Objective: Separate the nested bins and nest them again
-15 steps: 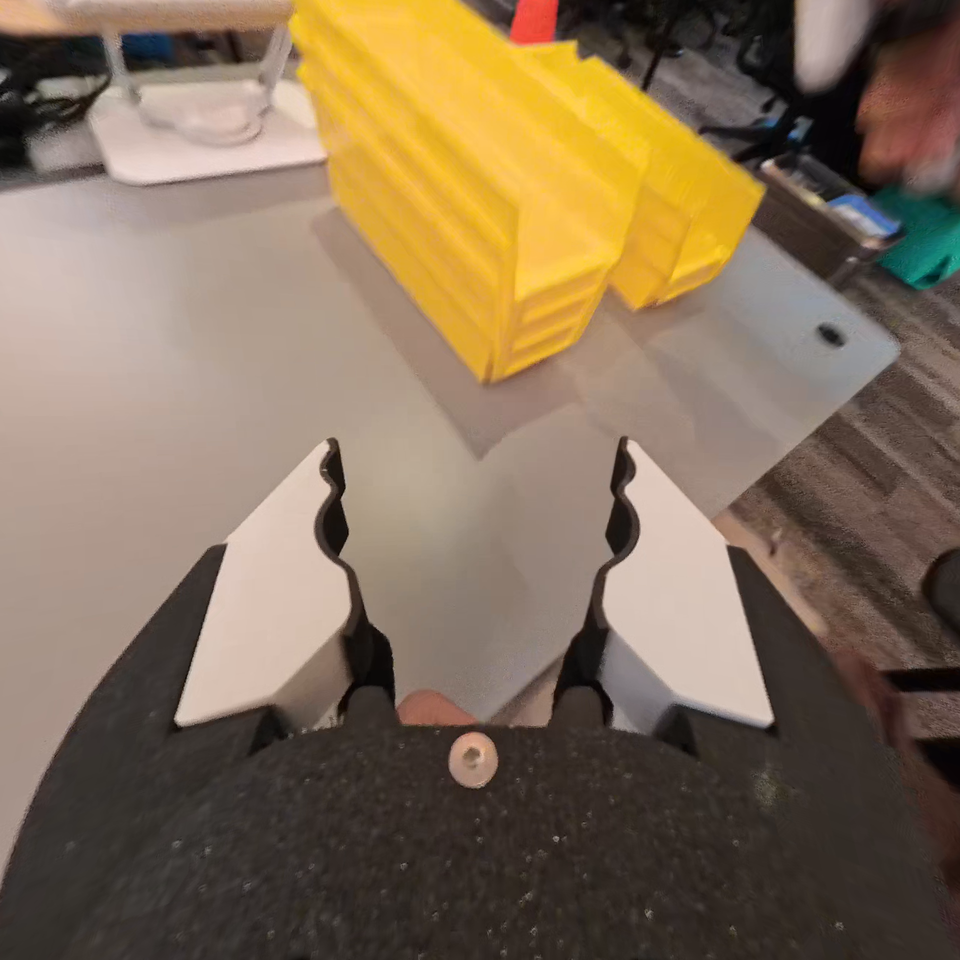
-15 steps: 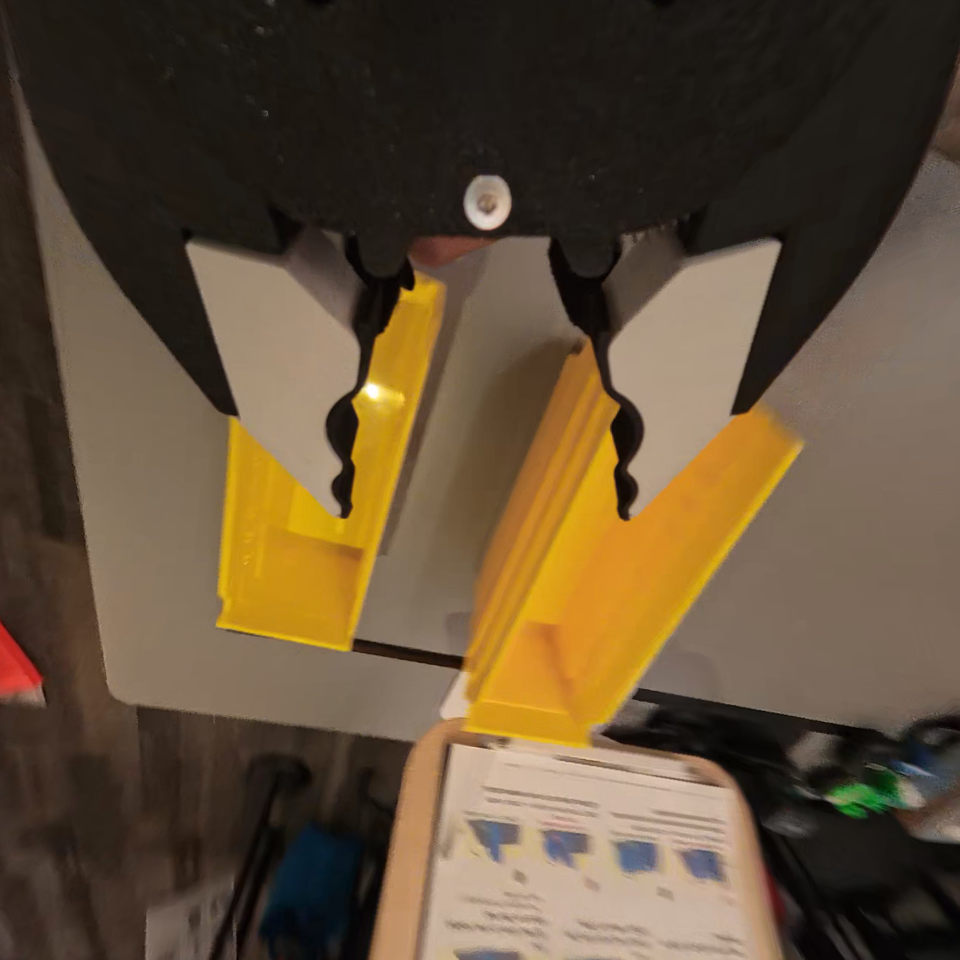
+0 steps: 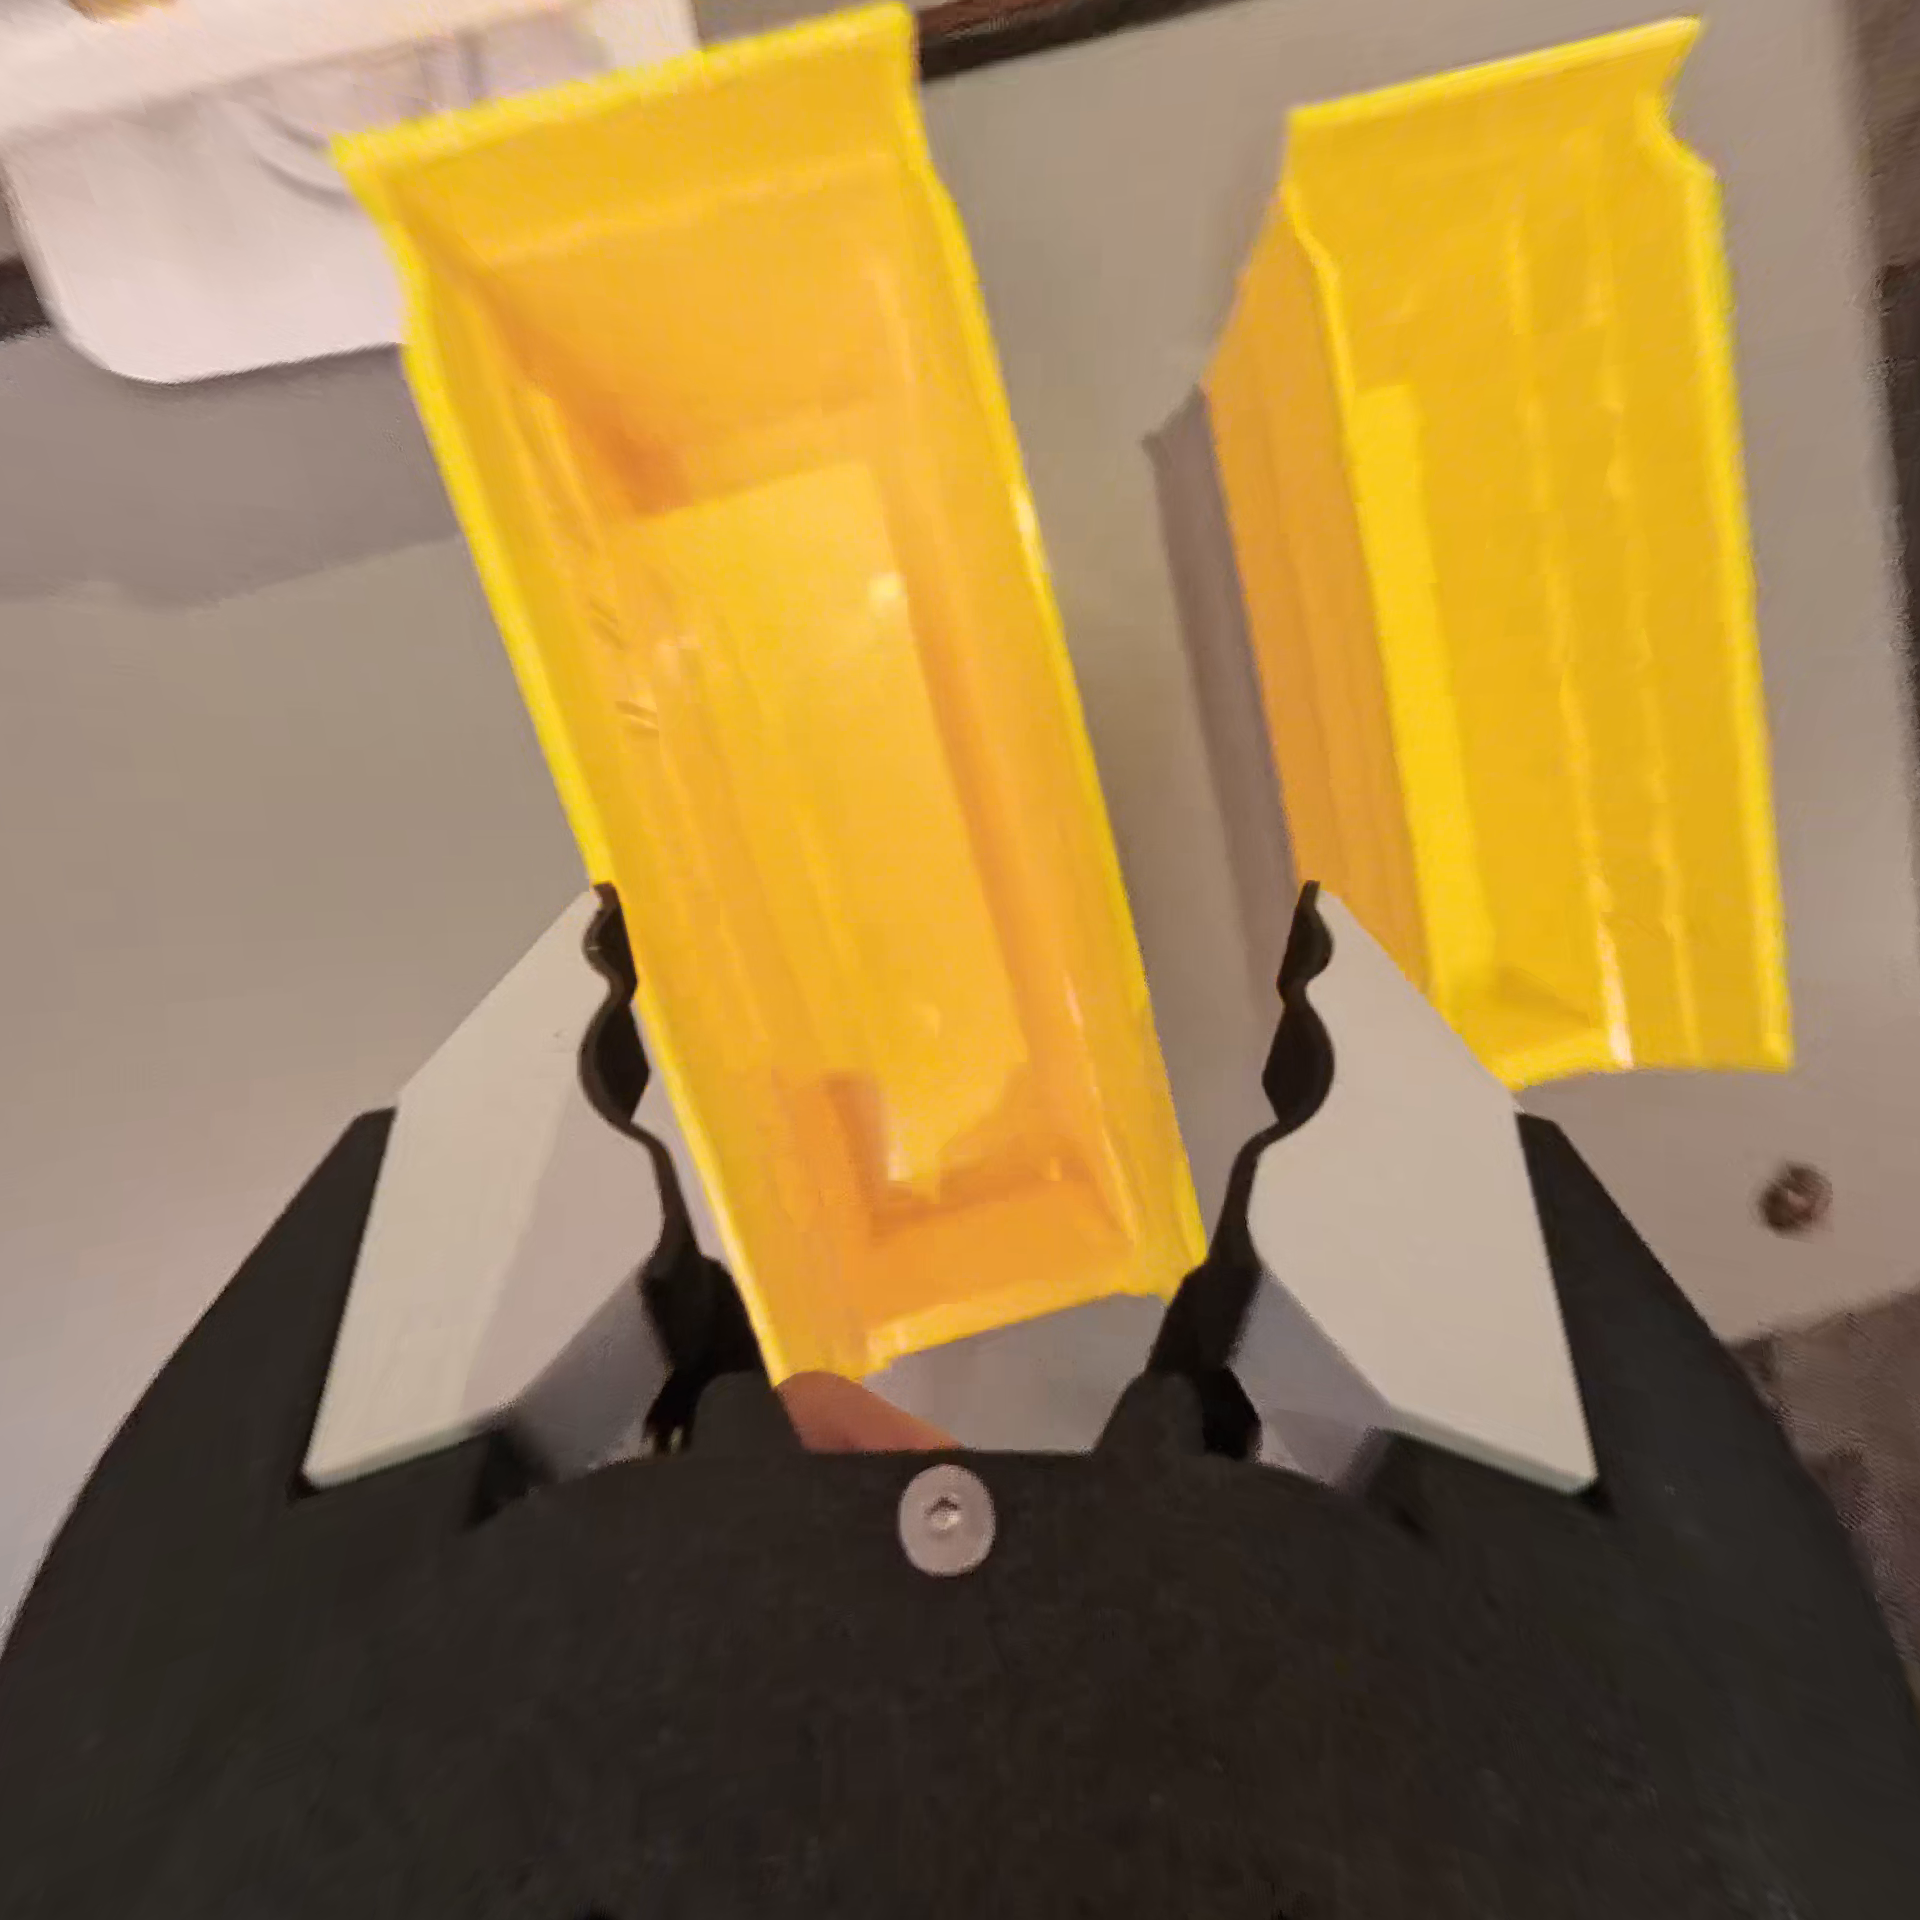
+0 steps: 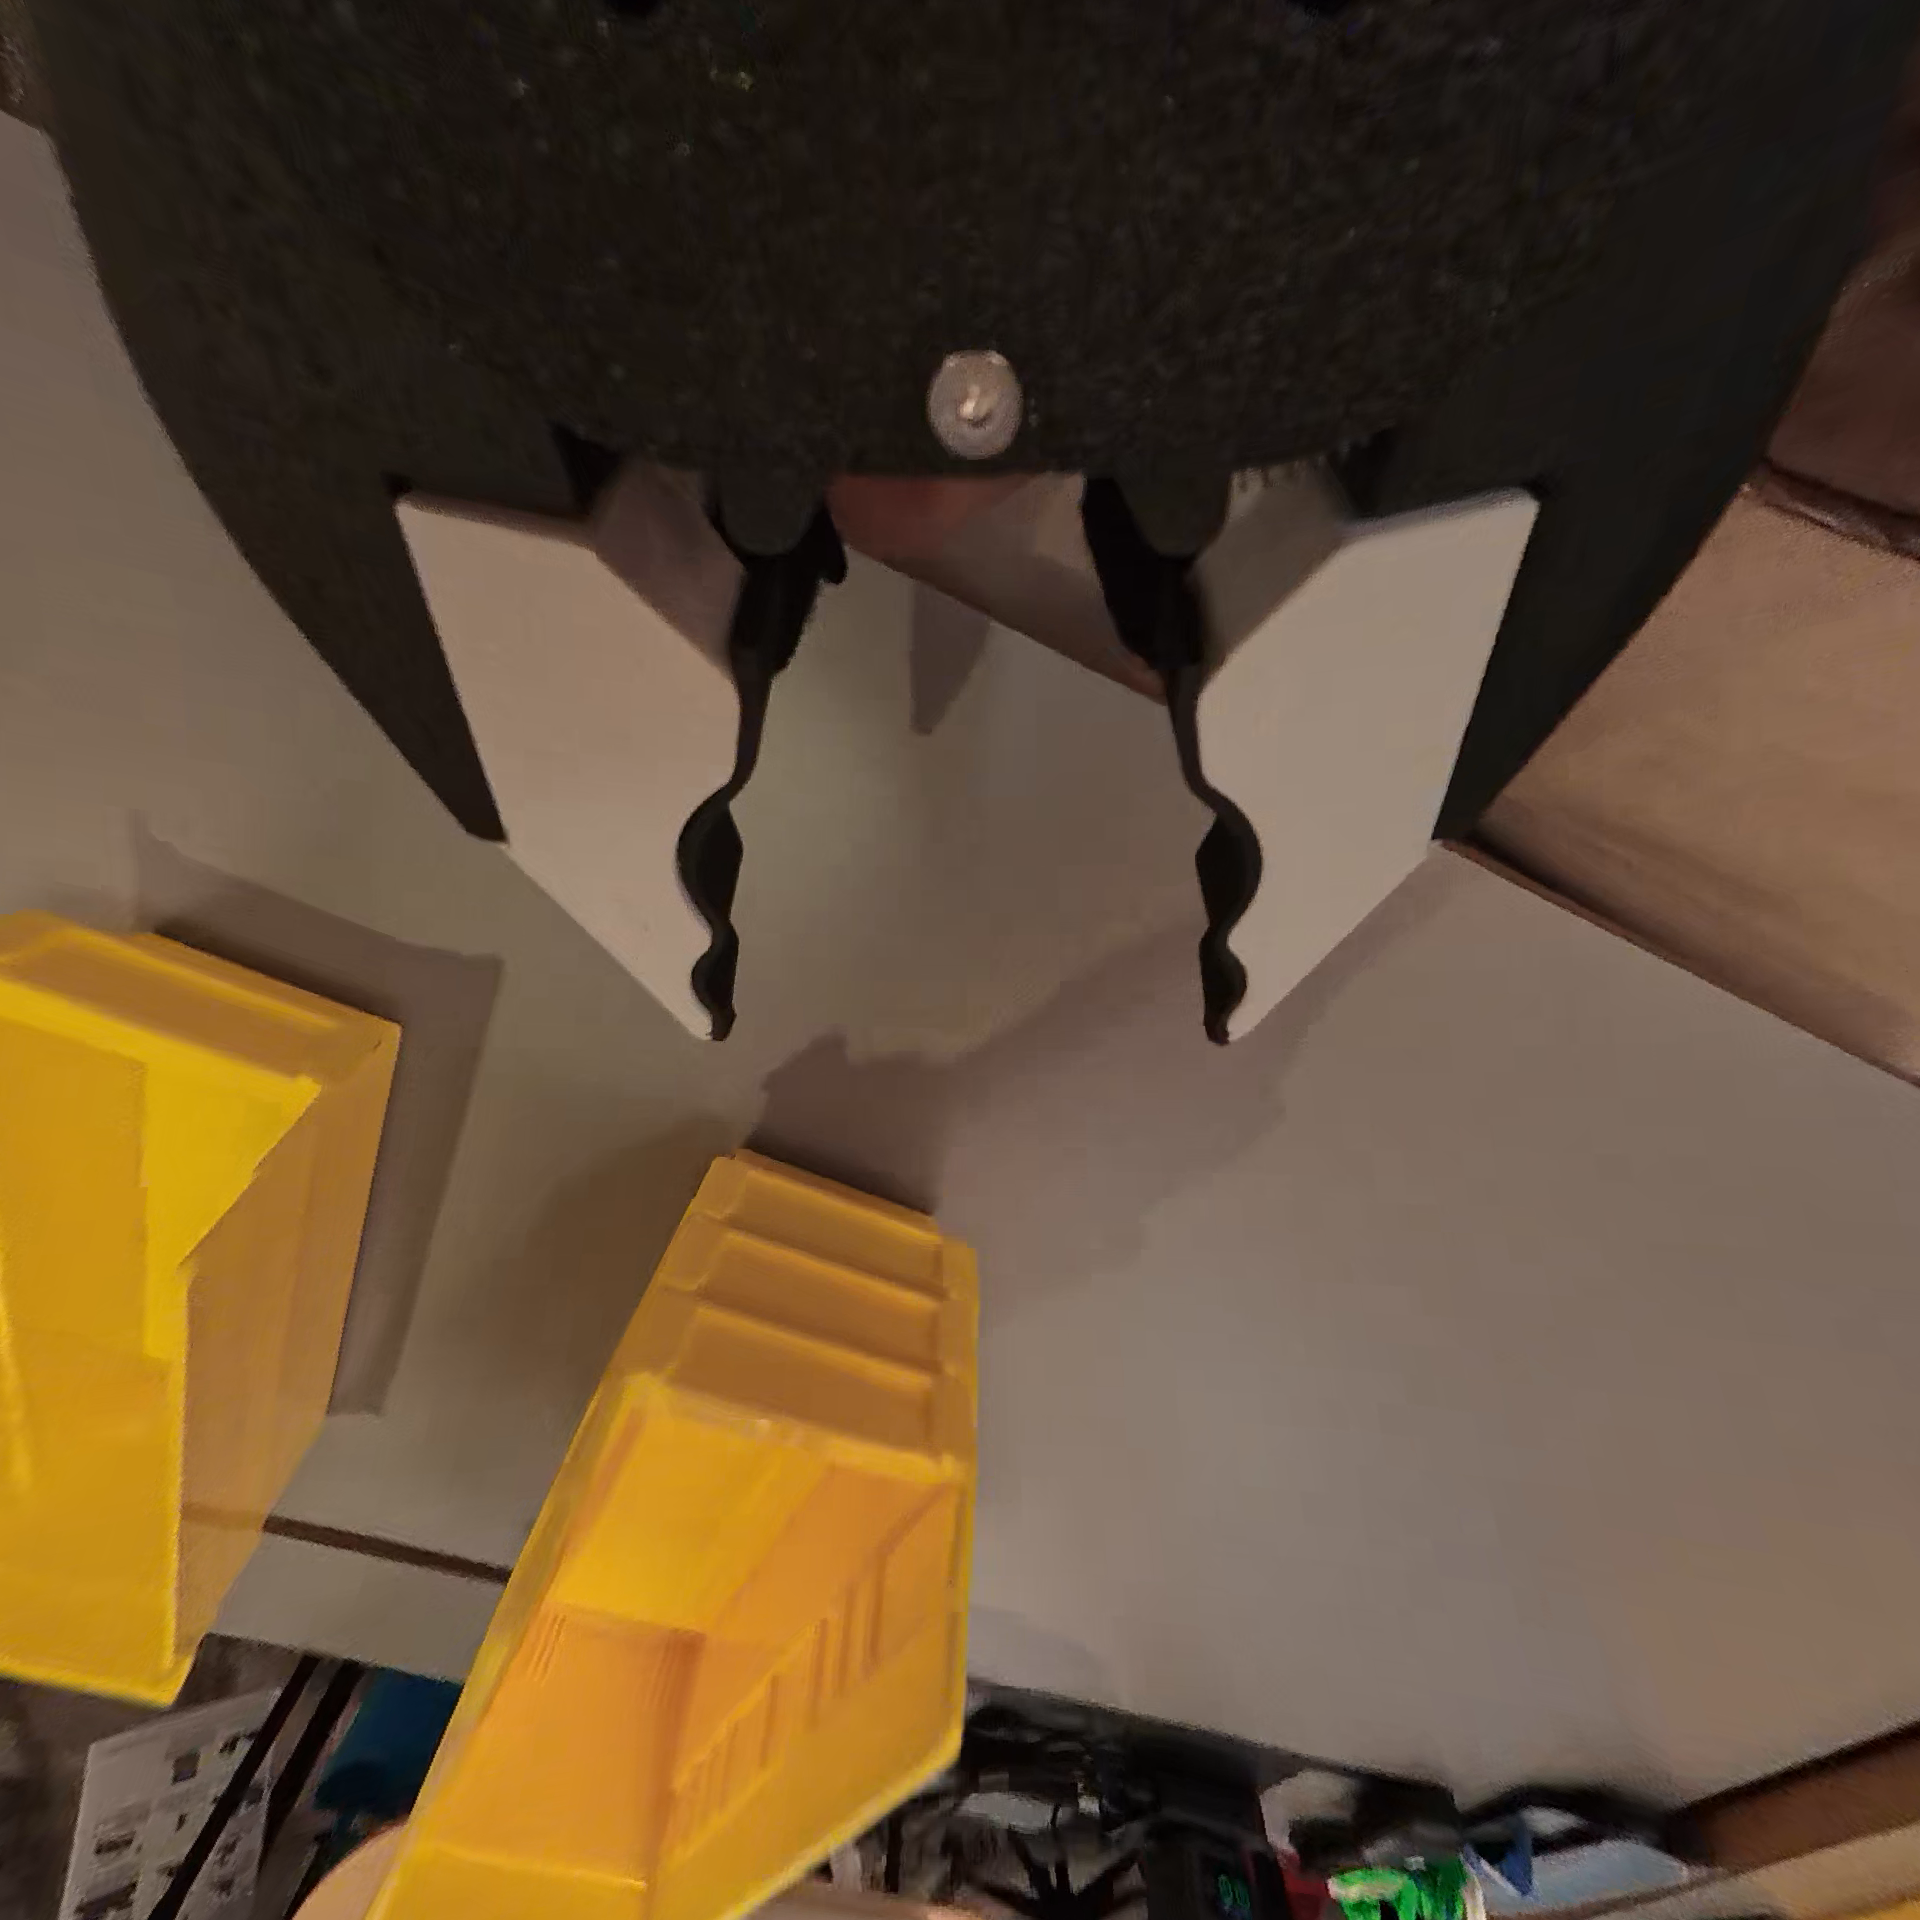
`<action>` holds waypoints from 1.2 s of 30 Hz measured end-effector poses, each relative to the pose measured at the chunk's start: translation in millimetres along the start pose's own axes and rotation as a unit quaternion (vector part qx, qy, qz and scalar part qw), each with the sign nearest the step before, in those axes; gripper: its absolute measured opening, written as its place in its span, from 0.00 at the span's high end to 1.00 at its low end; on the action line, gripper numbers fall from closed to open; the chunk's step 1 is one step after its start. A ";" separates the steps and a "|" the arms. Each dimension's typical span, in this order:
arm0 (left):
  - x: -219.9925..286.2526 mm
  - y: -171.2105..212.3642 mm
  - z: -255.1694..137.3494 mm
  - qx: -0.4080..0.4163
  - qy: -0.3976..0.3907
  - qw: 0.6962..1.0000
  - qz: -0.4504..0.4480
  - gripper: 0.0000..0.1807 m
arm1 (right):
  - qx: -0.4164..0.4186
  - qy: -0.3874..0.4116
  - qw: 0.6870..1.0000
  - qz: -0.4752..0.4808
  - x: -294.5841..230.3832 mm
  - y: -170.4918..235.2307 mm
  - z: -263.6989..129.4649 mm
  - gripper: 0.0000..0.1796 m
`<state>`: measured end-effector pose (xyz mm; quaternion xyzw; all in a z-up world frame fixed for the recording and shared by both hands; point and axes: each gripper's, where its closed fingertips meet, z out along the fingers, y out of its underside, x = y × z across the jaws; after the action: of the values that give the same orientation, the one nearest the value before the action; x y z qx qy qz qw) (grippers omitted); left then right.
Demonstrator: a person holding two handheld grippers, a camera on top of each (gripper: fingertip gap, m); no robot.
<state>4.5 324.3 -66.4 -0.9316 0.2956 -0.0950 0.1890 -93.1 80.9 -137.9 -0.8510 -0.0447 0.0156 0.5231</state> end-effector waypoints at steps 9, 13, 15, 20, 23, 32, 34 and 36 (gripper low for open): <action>11.7 21.2 55.5 -0.137 0.025 0.990 -0.031 0.71 | 0.003 -0.038 0.997 0.066 17.7 -0.5 2.7 0.51; 15.0 8.5 55.2 -0.117 0.008 0.993 -0.023 0.95 | 0.008 -0.051 0.995 0.081 20.7 -6.5 6.3 0.52; 5.5 -12.6 42.2 -0.079 -0.043 0.996 0.020 0.83 | 0.012 -0.054 0.995 0.083 20.7 -9.5 6.2 0.52; -14.5 -35.3 8.7 -0.070 -0.077 0.994 0.017 0.37 | 0.010 -0.057 0.994 0.095 23.8 -9.6 7.5 0.53; -31.0 -26.6 11.2 -0.093 -0.073 0.993 -0.027 0.22 | 0.005 -0.057 0.993 0.099 25.0 -8.1 7.3 0.53; -41.1 15.3 54.9 -0.162 -0.051 0.984 -0.056 0.16 | -0.023 -0.068 0.993 0.089 16.9 1.7 11.2 0.53; -38.3 16.1 58.1 -0.163 -0.046 0.984 -0.061 0.26 | -0.027 -0.071 0.993 0.088 15.3 3.3 12.0 0.53; -37.6 14.8 57.0 -0.165 -0.049 0.983 -0.057 0.32 | -0.031 -0.072 0.993 0.086 14.3 4.9 12.6 0.53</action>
<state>-17.0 352.1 -126.7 -0.9689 0.2437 -0.0098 0.0408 -79.4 91.2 -147.7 -0.8643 -0.0092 0.1204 0.4883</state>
